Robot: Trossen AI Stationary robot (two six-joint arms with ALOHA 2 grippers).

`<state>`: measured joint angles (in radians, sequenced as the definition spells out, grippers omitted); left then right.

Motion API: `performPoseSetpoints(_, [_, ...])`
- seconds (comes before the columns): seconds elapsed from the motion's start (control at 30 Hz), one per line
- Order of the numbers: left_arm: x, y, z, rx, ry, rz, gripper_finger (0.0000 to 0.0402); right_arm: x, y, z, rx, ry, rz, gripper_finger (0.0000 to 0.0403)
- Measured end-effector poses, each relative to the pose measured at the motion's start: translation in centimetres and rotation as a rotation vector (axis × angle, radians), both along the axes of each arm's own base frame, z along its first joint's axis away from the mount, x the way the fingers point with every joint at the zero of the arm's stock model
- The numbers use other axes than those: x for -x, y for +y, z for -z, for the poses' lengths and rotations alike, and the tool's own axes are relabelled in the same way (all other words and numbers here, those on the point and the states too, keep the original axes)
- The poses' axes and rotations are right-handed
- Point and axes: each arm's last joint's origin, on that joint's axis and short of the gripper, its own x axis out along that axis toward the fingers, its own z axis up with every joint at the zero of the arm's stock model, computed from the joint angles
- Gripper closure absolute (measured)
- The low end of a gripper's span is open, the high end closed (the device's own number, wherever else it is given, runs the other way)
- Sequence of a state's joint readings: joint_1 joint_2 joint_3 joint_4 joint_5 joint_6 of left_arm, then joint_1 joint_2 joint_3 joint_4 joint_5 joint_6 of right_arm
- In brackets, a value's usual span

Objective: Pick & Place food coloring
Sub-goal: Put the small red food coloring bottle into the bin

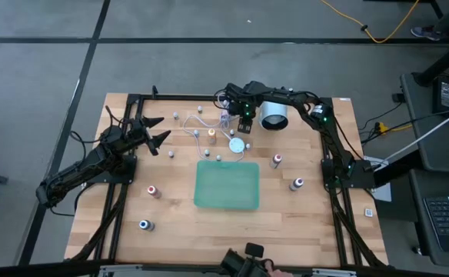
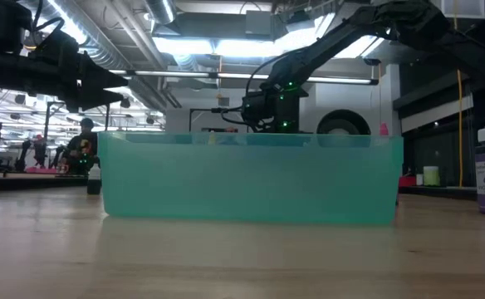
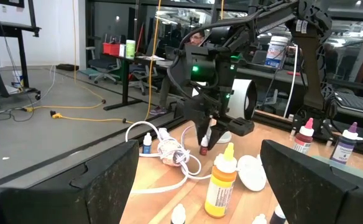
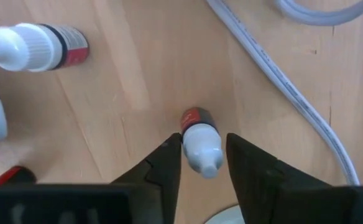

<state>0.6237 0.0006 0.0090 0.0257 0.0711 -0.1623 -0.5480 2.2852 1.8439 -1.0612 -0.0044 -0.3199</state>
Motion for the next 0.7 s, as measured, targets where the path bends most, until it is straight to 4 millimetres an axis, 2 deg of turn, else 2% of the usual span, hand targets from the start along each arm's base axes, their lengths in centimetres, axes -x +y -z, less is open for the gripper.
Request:
performPoseSetpoints(0.2, [0.0,0.0,-0.01,0.0,0.0,0.0,0.0068,-0.15,-0.01,-0.01,-0.029,-0.033,-0.001,0.0246])
performPoseSetpoints(0.43, [0.0,0.0,0.0,0.0,0.0,0.0,0.0068,-0.26,-0.05,-0.04,-0.029,-0.048,0.0,0.0243])
performPoseSetpoints(0.57, [0.0,0.0,0.0,0.0,0.0,0.0,0.0068,-0.26,-0.09,-0.08,-0.027,-0.052,0.002,0.0256])
performPoseSetpoints(0.7, [0.0,0.0,0.0,0.0,0.0,0.0,0.0068,-0.19,-0.21,-0.08,-0.027,-0.052,0.004,0.0286])
